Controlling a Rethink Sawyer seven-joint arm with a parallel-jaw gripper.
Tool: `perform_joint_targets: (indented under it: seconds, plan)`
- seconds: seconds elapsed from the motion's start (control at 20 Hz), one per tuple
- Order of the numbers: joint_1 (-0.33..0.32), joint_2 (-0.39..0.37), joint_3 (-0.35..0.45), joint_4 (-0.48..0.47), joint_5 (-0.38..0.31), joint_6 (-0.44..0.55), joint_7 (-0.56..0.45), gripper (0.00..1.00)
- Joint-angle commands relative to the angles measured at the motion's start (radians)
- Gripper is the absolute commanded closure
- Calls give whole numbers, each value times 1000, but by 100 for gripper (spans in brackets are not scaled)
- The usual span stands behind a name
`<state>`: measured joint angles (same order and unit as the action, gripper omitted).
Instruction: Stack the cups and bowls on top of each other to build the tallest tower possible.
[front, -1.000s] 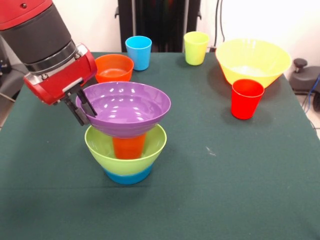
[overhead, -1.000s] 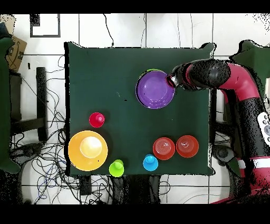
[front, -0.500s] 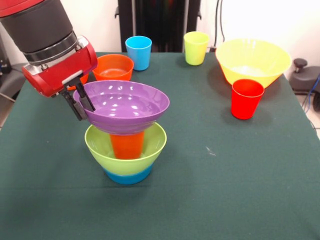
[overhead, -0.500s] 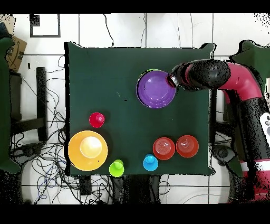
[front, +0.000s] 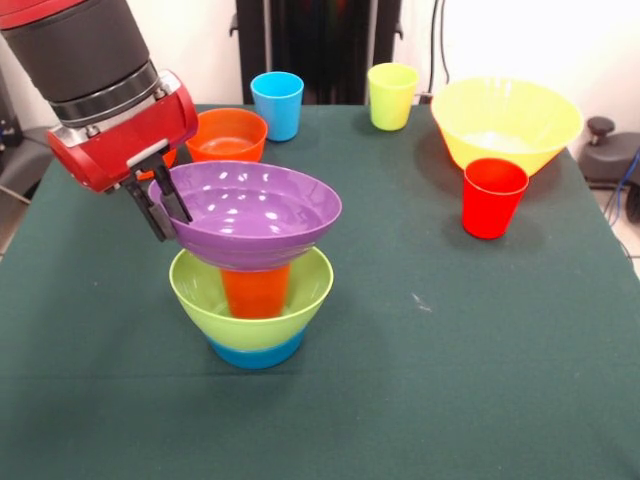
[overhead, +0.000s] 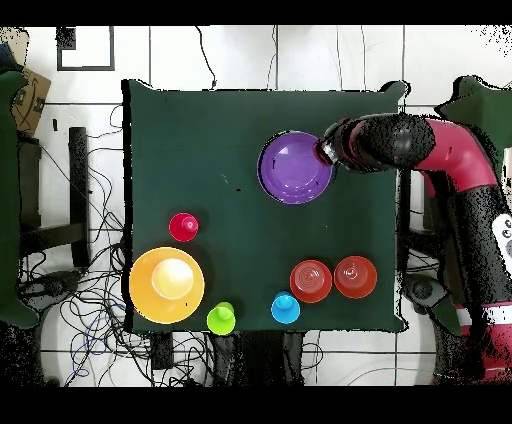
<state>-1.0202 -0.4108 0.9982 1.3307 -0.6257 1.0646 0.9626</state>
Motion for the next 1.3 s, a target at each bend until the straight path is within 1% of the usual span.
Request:
perform_joint_targets:
  seconds: [0.05,0.4,0.45,1.2,1.3]
  plan:
    - [20,4,-45,52,-64,-53,-195,100]
    - [22,5,-44,52,-67,-54,-195,100]
    - [22,5,-44,52,-67,-53,-196,0]
    - [21,3,-40,45,-68,-50,-208,0]
    - [18,-12,-36,42,-61,-25,-222,0]
